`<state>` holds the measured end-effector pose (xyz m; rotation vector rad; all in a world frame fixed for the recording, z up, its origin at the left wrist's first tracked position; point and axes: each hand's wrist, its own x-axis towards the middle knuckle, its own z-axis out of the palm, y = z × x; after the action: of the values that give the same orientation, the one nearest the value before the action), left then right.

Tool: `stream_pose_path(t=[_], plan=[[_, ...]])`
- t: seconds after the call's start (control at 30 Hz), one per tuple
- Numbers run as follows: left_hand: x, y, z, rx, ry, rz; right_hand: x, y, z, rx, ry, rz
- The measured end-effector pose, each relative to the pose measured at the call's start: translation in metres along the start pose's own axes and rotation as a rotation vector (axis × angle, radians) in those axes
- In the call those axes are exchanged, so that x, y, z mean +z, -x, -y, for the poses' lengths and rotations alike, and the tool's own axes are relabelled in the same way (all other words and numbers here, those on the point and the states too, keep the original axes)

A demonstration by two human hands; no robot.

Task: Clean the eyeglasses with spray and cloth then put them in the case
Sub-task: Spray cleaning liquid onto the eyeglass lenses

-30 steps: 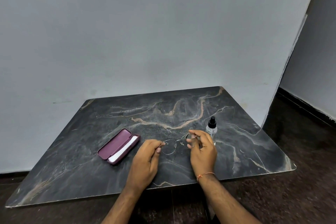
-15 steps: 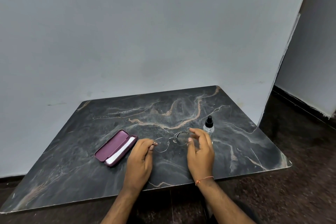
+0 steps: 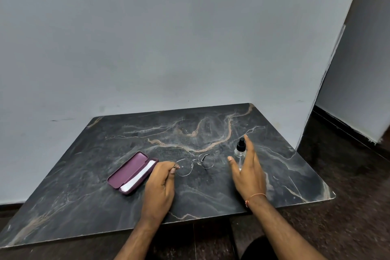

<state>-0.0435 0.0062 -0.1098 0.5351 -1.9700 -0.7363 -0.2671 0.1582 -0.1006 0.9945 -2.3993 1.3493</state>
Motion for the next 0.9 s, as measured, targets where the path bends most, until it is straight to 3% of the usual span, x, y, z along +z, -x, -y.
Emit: stream_pose_path(t=[0.1, 0.37, 0.47, 0.63, 0.9], plan=[[-0.001, 0.001, -0.002, -0.001, 0.004, 0.005, -0.003, 0.002, 0.004, -0.005, -0.073, 0.048], [-0.001, -0.002, -0.001, -0.008, -0.008, -0.049, -0.009, 0.041, 0.045, -0.037, -0.601, 0.285], [-0.001, -0.001, -0.001, -0.001, -0.011, -0.056, -0.003, 0.055, 0.058, -0.119, -0.472, 0.411], [-0.002, -0.001, -0.002, -0.012, -0.007, -0.063, 0.004, 0.066, 0.081, -0.228, -0.195, 0.486], [-0.003, 0.0, -0.004, -0.023, -0.021, -0.066, 0.006, 0.069, 0.101, -0.275, -0.068, 0.33]])
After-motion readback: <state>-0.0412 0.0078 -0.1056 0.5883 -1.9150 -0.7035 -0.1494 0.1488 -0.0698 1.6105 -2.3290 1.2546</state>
